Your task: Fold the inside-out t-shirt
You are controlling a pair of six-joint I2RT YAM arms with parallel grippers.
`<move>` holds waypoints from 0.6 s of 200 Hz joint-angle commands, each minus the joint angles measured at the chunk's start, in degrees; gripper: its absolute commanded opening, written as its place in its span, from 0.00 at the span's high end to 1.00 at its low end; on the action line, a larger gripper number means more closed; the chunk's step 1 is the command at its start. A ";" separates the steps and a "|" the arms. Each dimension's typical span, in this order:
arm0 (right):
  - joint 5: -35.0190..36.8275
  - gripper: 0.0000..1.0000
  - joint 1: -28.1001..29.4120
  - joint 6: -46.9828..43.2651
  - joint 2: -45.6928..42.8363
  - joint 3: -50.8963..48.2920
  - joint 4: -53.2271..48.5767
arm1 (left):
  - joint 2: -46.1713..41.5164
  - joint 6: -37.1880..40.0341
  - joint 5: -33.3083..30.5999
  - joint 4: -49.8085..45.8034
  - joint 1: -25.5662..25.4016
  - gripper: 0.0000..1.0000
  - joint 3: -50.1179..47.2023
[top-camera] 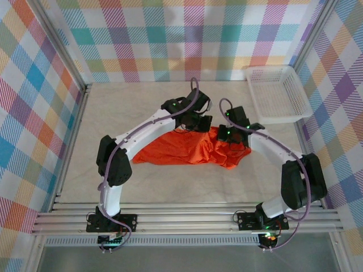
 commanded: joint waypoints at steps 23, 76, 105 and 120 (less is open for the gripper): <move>-6.85 1.00 -6.60 -11.07 -11.57 12.52 -22.93 | -8.27 0.23 1.48 -0.03 0.73 1.00 -3.20; -16.59 1.00 -6.74 -11.14 -21.41 13.48 -35.78 | -19.44 -1.45 1.47 2.77 -0.26 1.00 -12.85; -14.44 1.00 -6.74 -11.22 -22.01 12.07 -35.13 | -21.95 -1.50 5.93 9.33 -0.61 0.96 -19.32; -14.41 1.00 -6.74 -10.12 -20.87 10.91 -33.20 | -21.71 -0.60 10.57 16.32 -2.61 0.62 -23.73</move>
